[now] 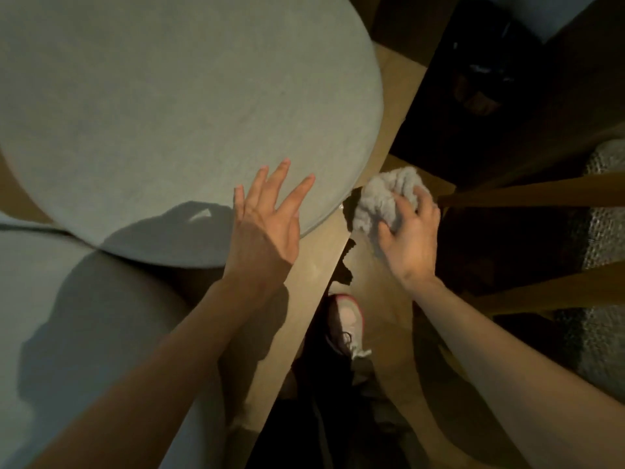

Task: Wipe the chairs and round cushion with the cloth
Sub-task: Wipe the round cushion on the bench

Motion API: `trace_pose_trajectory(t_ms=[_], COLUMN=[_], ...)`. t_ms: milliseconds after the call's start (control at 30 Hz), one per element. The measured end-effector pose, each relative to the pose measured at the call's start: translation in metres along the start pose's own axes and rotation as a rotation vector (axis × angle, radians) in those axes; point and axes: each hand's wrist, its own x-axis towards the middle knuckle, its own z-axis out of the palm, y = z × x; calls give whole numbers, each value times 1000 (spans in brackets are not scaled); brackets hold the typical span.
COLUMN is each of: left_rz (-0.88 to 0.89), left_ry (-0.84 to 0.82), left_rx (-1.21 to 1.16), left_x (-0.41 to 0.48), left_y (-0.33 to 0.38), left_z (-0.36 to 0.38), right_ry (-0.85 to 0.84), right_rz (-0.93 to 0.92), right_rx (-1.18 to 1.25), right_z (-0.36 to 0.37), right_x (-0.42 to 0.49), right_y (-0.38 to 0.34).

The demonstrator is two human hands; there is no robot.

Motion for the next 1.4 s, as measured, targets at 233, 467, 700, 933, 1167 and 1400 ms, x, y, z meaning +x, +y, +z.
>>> trace_pose_trajectory(t_ms=[233,467,700,933,1167,1400], left_rz=[27,31,77,40,61,-2], left_ry=[-34,-14,22,-23,-40,-129], left_rx=[179,252,185,-29,-132,-7], left_x=[101,191,196,136,-4,-106], left_y=[21,24,22,18,-18,-54], left_z=[14,35,38,33,15,-9], right_ry=[85,-103,-54,-57,-76,-208], right_rz=[-27,159,94,133,295,235], right_rx=[20,79,150,153,393,435], right_z=[-19,1,16,27,58,83], right_x=[127,230,215,136,3,-156], right_y=[-7,1,9,2,-24,-52])
